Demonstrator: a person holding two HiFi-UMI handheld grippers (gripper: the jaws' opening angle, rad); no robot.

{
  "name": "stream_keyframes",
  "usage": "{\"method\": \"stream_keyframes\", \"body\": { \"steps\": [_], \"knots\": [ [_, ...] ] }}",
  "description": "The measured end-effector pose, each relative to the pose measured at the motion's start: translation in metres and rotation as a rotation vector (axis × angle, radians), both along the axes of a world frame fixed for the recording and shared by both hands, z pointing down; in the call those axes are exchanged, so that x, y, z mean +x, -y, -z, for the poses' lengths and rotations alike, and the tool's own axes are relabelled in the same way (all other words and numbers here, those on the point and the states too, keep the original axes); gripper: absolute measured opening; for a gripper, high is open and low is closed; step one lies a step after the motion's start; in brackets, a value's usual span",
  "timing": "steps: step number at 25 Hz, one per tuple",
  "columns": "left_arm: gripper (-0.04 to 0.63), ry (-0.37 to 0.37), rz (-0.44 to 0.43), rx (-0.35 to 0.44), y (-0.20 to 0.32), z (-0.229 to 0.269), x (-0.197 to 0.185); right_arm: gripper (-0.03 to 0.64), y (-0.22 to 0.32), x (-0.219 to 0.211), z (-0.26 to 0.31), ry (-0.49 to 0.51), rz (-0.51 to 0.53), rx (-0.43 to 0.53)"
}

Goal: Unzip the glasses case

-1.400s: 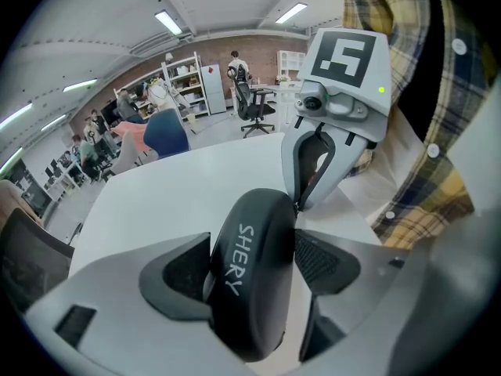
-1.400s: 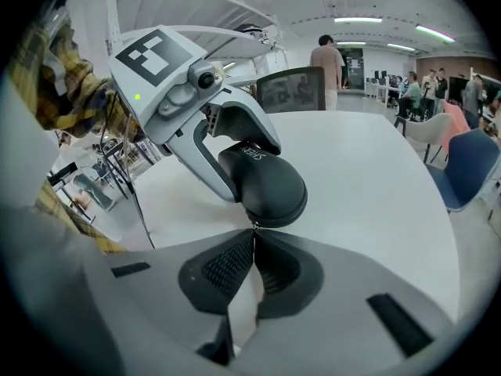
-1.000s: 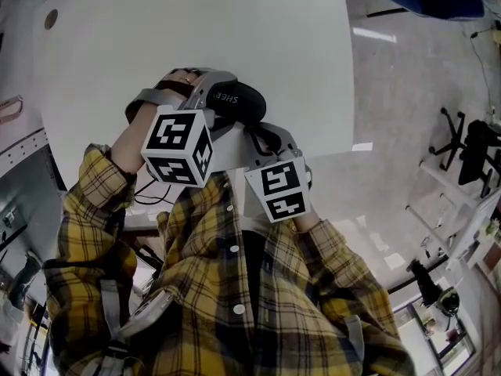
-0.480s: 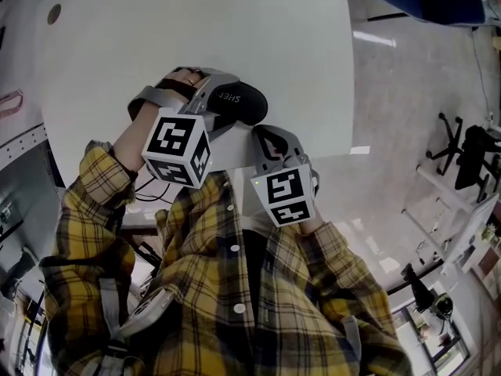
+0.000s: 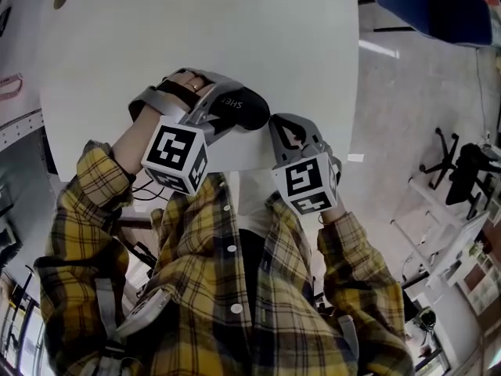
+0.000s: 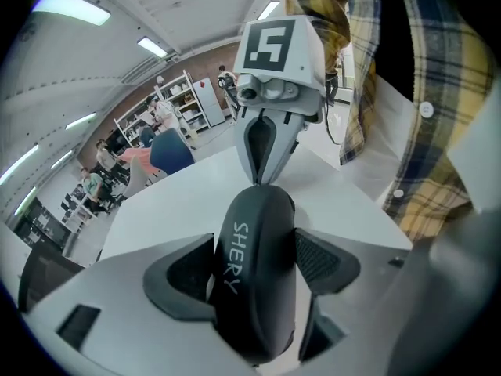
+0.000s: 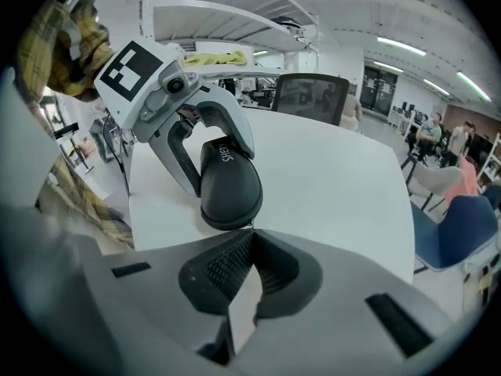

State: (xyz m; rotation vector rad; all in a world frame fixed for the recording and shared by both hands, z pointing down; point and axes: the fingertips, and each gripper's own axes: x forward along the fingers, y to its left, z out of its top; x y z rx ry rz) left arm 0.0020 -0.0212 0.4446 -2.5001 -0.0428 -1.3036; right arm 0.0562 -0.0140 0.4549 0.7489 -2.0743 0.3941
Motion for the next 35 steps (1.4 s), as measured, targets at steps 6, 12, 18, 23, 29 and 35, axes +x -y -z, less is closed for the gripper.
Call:
{"method": "stream_keyframes", "body": {
  "steps": [6, 12, 18, 23, 29, 35],
  "knots": [
    [0.324, -0.003, -0.002, 0.023, 0.000, -0.003, -0.005, -0.002, 0.021, -0.012, 0.001, -0.053, 0.237, 0.036],
    [0.324, 0.000, 0.003, 0.032, -0.002, -0.003, -0.009, -0.002, 0.032, -0.025, -0.001, -0.109, 0.456, 0.082],
    [0.330, -0.002, 0.098, 0.008, -0.002, -0.003, -0.013, -0.002, 0.024, -0.024, -0.002, -0.092, 0.465, 0.053],
    [0.337, -0.077, 0.364, -0.115, -0.005, 0.022, -0.033, -0.002, 0.004, -0.018, 0.000, -0.072, 0.389, 0.010],
    [0.338, -0.370, 1.025, -0.412, 0.002, 0.051, -0.069, -0.002, -0.034, -0.040, 0.002, 0.020, 0.342, -0.049],
    [0.337, -0.489, 1.447, -0.580, -0.001, 0.012, -0.090, -0.002, -0.068, -0.082, -0.019, 0.068, 0.397, -0.085]
  ]
}}
